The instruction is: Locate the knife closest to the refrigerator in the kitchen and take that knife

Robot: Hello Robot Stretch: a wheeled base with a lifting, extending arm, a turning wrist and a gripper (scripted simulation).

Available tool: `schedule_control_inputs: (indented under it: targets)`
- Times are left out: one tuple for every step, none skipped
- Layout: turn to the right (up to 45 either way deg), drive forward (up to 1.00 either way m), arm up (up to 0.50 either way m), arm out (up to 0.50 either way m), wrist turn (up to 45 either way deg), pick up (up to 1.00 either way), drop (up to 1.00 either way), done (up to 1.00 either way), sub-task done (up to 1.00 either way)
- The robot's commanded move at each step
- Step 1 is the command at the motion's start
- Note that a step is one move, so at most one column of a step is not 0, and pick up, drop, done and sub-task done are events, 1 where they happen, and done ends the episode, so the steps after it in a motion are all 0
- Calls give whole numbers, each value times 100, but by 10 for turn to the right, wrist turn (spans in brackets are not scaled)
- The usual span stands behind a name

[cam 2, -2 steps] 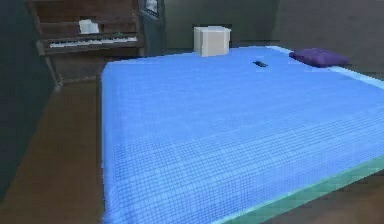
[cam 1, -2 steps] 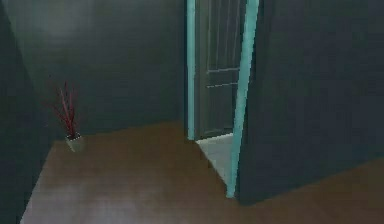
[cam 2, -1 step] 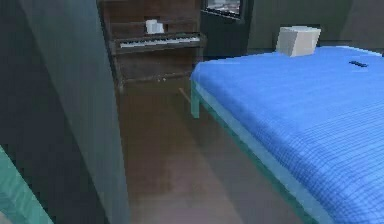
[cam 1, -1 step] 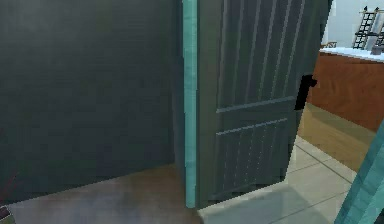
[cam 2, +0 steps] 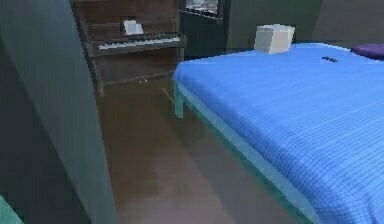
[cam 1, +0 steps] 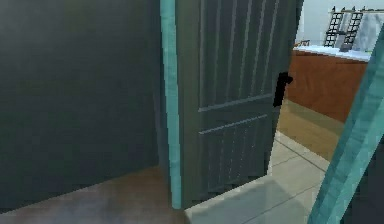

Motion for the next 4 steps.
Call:
schedule_control_inputs:
  targets:
    - [0, 35, 0, 0, 0, 0, 0, 0, 0]
    - [60, 0, 0, 0, 0, 0, 0, 0, 0]
    - [30, 0, 0, 0, 0, 0, 0, 0, 0]
    - [0, 35, 0, 0, 0, 0, 0, 0, 0]
